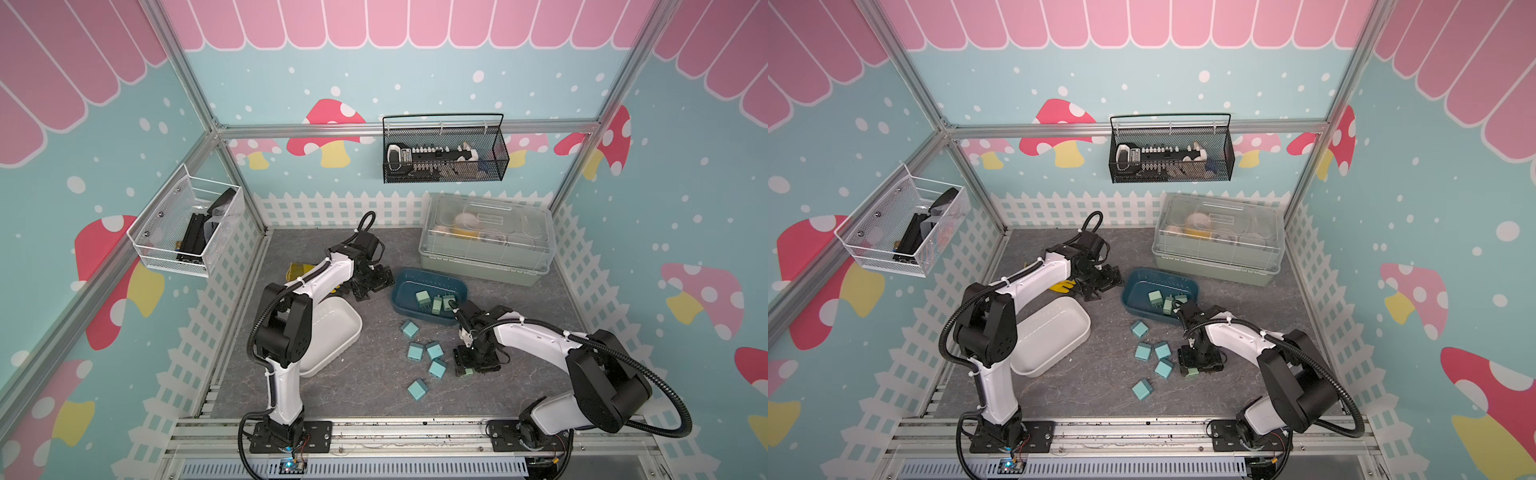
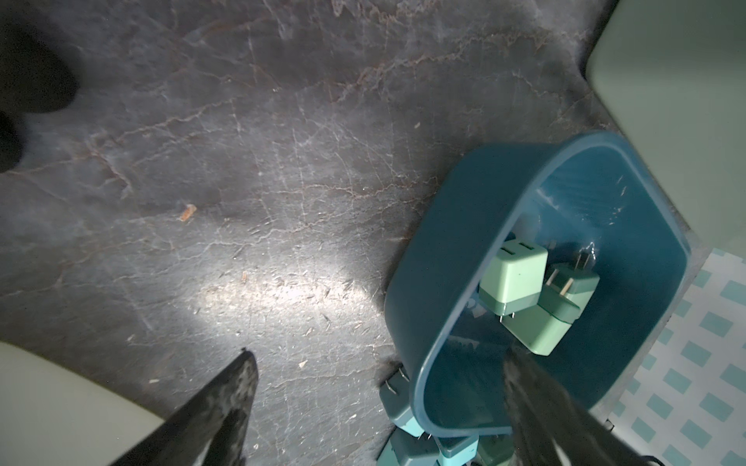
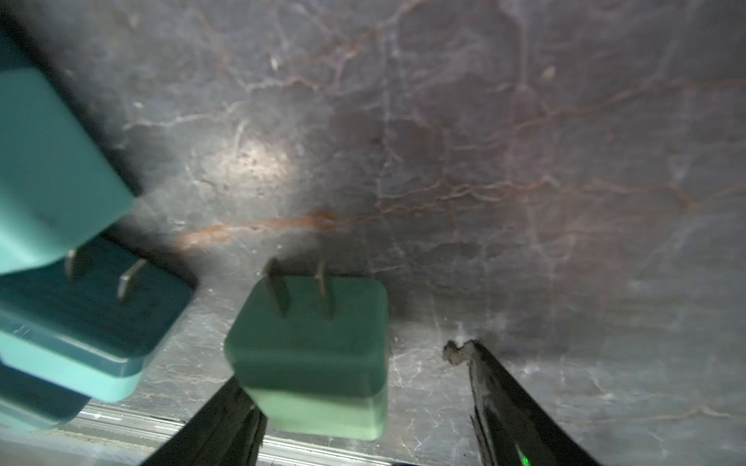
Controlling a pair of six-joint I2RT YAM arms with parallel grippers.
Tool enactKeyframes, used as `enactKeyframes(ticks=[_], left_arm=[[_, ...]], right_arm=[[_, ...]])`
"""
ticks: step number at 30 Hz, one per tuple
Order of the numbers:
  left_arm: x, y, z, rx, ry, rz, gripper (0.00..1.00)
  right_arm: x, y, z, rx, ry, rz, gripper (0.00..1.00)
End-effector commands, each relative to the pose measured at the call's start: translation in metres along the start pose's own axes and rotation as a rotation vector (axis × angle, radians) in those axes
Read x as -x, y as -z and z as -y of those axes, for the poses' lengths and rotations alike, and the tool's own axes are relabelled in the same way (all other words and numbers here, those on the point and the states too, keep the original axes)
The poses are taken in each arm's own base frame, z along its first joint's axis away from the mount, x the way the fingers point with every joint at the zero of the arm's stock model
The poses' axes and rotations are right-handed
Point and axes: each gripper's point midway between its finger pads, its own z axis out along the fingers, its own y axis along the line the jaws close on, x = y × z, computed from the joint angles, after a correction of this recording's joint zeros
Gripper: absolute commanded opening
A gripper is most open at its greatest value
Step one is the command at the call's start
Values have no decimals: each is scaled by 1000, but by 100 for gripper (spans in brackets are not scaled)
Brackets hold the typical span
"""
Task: Place the plugs by color into the storage box
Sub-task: Pick up the plug from the center of the board.
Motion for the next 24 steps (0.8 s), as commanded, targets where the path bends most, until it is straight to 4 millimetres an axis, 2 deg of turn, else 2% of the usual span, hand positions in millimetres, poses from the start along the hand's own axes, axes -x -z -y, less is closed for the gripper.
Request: enactKeyframes(ticks=[1,6,9,12,17,19,20,21,22,24], left_arm=[[3,12,10,-23,-11,22,92],[4,13,10,-26,-14,24,92],[5,14,12,-30,-17,28,92],[7,15,14,-33,-23,32,92],[9,17,16,-38,-25,37,91],[10,17,17,-40,-25,40,92],[11,17,16,-40,-24,39,92],[11,17,17,-41,-24,39,92],[11,17,17,-41,-24,39,92],[11,17,18,-41,-23,42,92]], right_arm=[[-6,0,11,-45,-45,-7,74],[-8,0,6,4,-54,21,66],[-8,-2,6,8,-56,26,48],[-6,-3,4,11,-46,22,35],[-3,2,5,-6,-28,23,35],[-2,5,7,-25,-21,18,37],[-3,6,9,-38,-17,10,44],[-5,8,13,-64,-12,-3,60],[-6,11,17,-91,-12,-10,71],[-6,18,21,-117,-15,-1,75]])
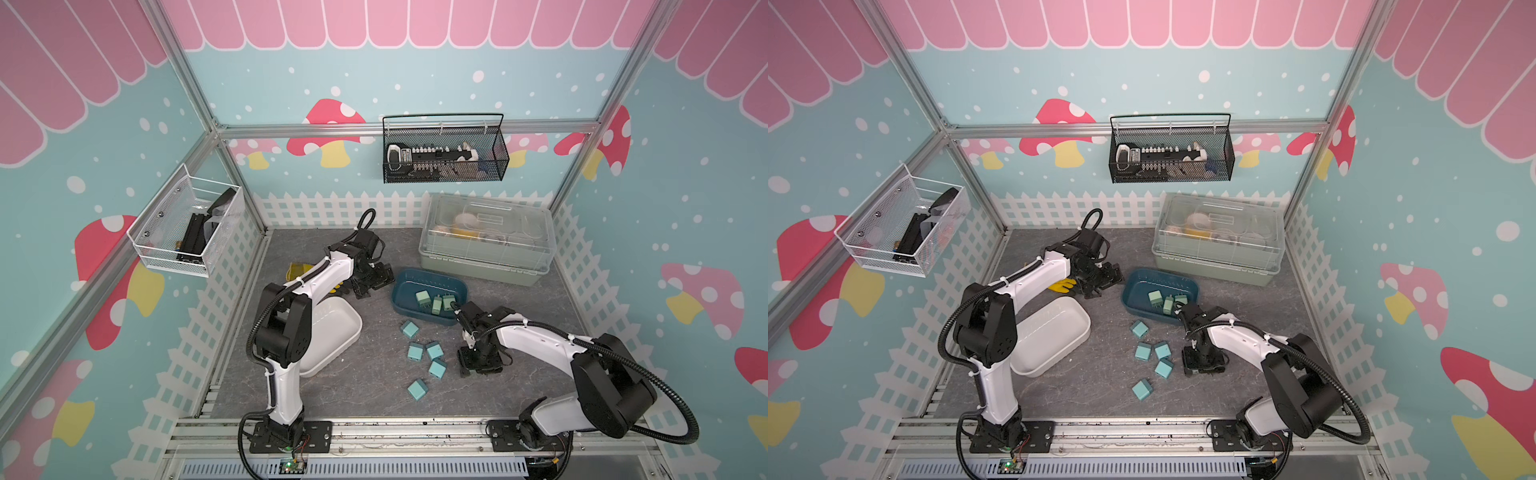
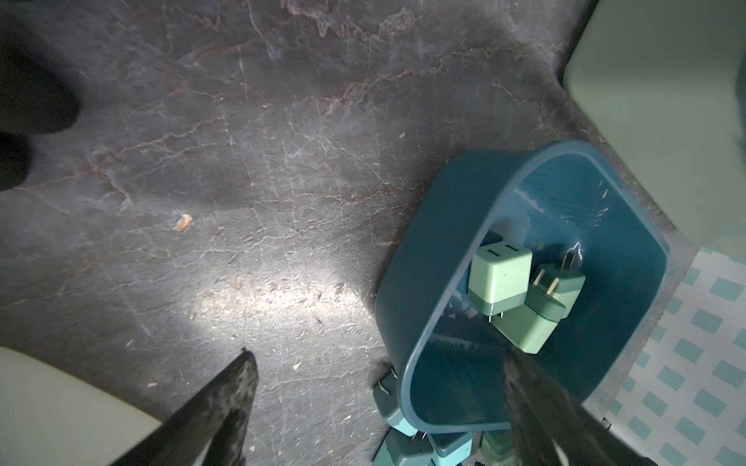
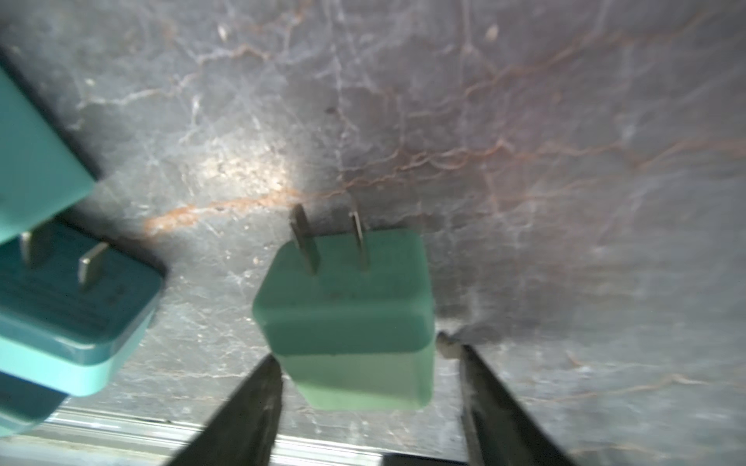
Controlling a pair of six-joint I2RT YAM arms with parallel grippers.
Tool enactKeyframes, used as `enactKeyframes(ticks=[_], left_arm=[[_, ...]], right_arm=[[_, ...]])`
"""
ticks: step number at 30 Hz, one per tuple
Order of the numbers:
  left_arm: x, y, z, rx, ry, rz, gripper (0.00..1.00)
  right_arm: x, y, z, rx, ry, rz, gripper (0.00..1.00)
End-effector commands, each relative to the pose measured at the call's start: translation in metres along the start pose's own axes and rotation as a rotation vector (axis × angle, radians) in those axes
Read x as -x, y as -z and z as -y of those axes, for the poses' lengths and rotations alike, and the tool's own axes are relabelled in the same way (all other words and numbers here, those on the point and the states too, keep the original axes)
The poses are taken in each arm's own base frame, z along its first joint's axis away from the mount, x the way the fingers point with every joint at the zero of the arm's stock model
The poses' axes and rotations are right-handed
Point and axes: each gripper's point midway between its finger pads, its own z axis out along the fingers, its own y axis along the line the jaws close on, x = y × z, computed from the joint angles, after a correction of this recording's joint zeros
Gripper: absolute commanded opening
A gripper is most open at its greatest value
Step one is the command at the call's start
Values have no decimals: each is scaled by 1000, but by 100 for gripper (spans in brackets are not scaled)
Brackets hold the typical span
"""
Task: Place the plugs by color into the storage box
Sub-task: Pick up the plug from the center of the board.
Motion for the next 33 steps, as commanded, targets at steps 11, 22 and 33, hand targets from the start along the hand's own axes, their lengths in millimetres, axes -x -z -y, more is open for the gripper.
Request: enactKeyframes(ticks=[11,22,33], left_arm=[[13,7,16,-51,18,44,92],[11,1,13,-46,30,46,92],[14,4,16,-55,19,55,91]], right_arm=[[24,18,4,-75,43,38,77],[21,-6,-2,-44,65,-12,60],[21,10,4,-73,51,25,34]])
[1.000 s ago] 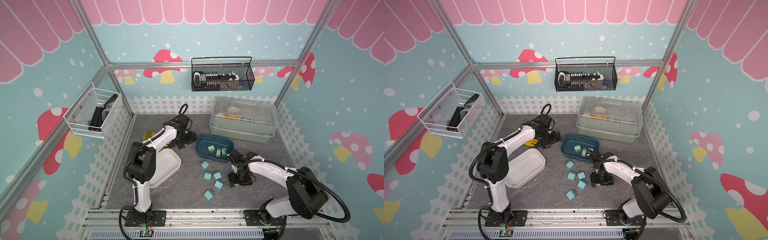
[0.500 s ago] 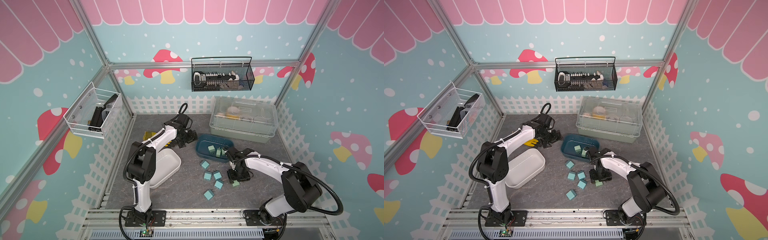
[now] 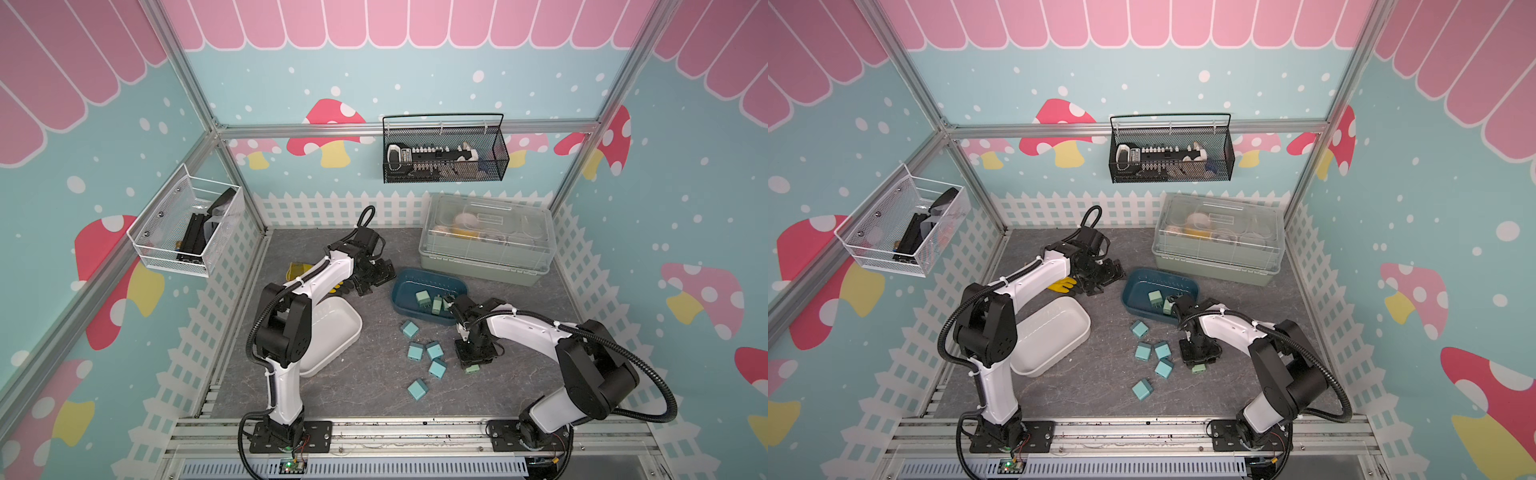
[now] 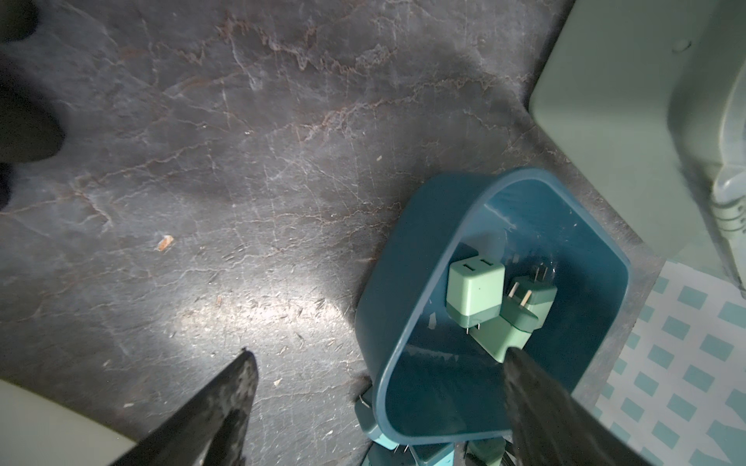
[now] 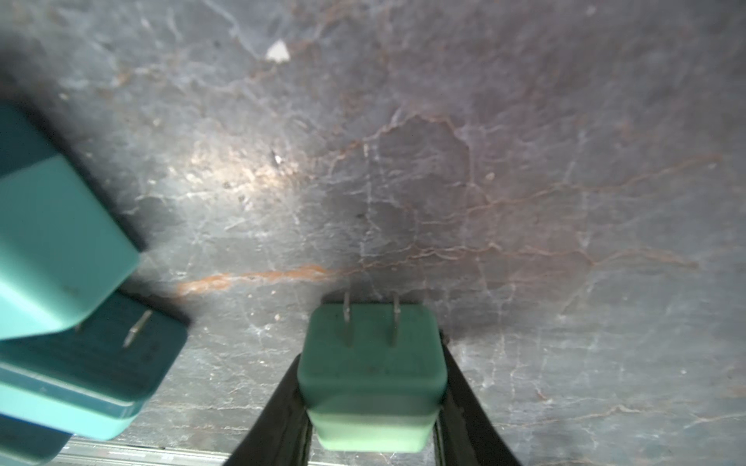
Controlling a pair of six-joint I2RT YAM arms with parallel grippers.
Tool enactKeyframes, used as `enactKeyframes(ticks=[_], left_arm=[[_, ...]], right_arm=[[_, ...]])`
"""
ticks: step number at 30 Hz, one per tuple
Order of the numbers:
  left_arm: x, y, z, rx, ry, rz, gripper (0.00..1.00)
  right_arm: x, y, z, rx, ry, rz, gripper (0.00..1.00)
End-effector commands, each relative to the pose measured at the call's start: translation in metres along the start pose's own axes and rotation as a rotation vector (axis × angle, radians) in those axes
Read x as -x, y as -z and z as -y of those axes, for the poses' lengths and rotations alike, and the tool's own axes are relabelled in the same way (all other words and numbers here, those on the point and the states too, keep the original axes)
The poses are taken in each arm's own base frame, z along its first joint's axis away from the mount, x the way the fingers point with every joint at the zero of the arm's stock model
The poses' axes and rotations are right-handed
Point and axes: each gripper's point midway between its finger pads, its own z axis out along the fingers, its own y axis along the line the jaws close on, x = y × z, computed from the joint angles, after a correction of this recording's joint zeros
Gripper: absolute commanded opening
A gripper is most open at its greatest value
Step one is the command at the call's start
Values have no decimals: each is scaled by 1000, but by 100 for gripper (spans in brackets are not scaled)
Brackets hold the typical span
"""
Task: Place the plugs by color into the storage box
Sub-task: Pick up the plug from the center of the board, then place the plug in the storage box.
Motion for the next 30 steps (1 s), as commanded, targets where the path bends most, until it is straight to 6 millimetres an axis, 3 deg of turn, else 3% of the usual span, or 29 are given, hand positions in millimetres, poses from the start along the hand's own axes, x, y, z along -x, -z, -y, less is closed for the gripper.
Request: enactKeyframes(ticks=[1,8,11,14,21,26,30], left_arm=[[5,4,9,-21,1,21,91],[6,16,15,-32,-78,41,91],[3,23,18,-41,-120,43,91],[2,30,10,-5,-131,64,91],[-5,41,-1,26,-131,85,91],[-7,49,-12,70,-132,104,91],[-9,57,-20,93,-129,109,91]], right_arm=[[-3,16,10,-45,-13,23,34],[23,83,7,-46,-23,169,34],[50,104,-5,-36,-8,197,34],[89,117,-24,-17,23,223,34],[185,117,-76,62,72,257,33],[227,113,-98,121,70,318,33],[243,106,-120,163,75,349,33]])
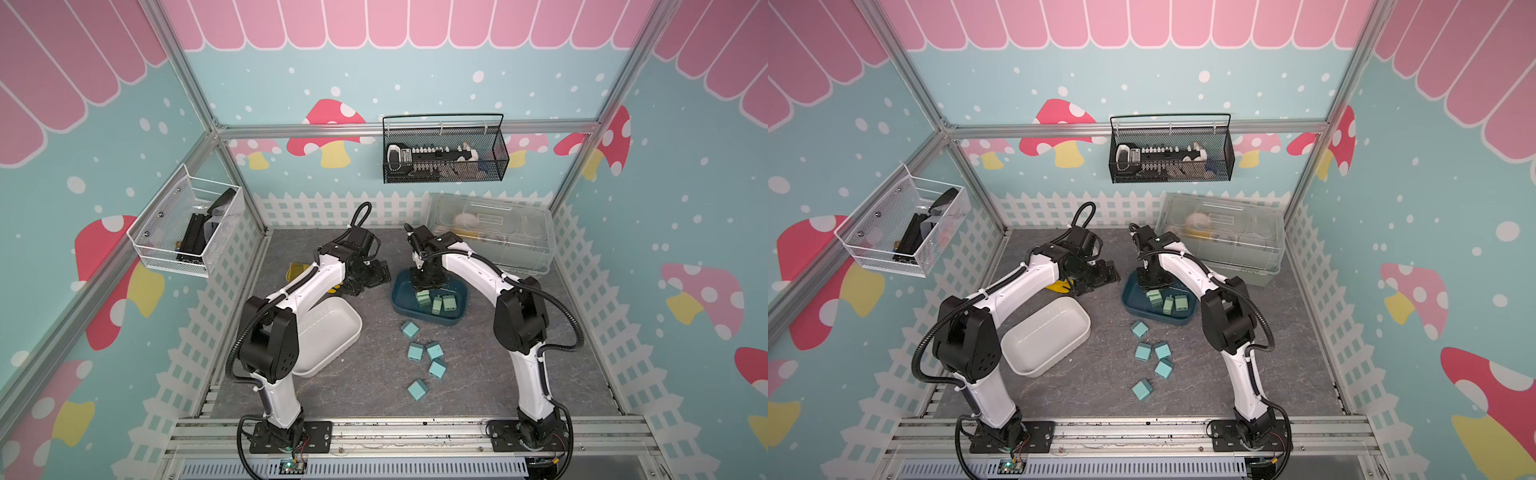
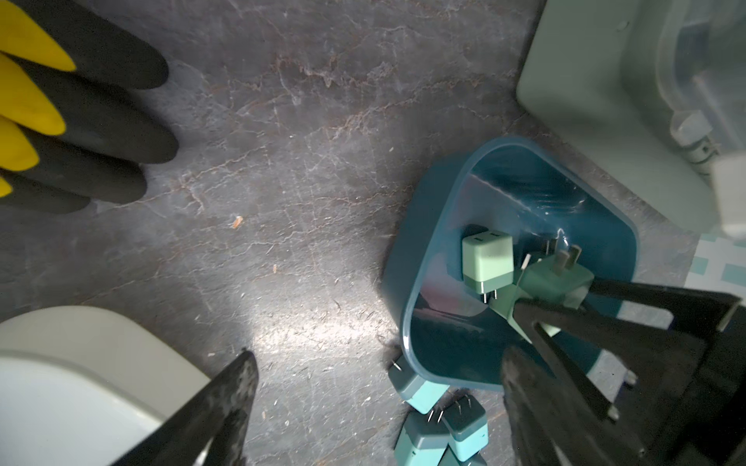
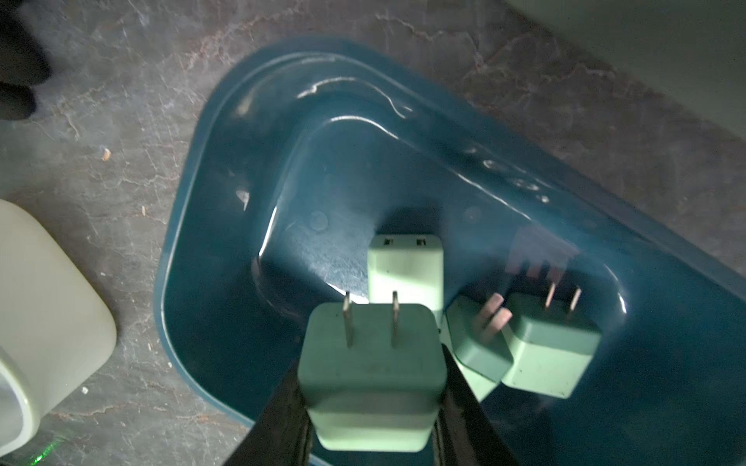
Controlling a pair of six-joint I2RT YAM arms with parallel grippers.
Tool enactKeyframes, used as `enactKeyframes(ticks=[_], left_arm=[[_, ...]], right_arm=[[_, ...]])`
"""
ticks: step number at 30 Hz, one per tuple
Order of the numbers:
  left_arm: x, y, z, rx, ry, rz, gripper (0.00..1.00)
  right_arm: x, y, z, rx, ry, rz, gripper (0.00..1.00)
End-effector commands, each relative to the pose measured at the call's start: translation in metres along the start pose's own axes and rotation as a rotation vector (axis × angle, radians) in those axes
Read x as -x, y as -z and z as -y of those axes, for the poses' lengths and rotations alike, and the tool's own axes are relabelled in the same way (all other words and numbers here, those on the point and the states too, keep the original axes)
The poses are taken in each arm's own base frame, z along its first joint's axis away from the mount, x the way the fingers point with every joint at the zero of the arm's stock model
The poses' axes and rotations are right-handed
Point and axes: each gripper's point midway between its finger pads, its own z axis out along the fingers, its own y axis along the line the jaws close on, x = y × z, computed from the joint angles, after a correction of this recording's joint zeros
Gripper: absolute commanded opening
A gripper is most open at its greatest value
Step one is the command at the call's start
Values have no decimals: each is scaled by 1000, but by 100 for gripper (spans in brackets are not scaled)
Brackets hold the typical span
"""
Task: Place the plugs by color into the storage box
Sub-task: Place the plug in the storage box, then move the storage box to the center of the board.
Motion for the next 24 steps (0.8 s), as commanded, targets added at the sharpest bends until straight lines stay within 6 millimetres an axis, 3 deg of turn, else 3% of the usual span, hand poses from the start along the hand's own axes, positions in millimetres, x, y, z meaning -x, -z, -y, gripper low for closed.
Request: enactKeyframes(ticks=[1,11,13,15,19,21,24], left_arm=[[-1,16,-11,40,-7,28,91],[-3,17,-21,53,11,25,91],[-3,16,-20,53,10,25,91],[-2,16,-20,52,10,25,91],[1,15,0,-7,-45,30,92],[9,15,10,-23,-86,45,91],[3,1,39,-69,-152,15,91]], right_arm=[[18,1,-23,56,15,51,33],[15,-39,-27,8,43,4,34],[14,-41,-27,3,48,1,42],[14,-37,-25,-4,51,4,59],[24,0,-23,-18,65,86,72],[27,20,-22,-24,73,121,74],[20,48,-13,-33,68,154,75]])
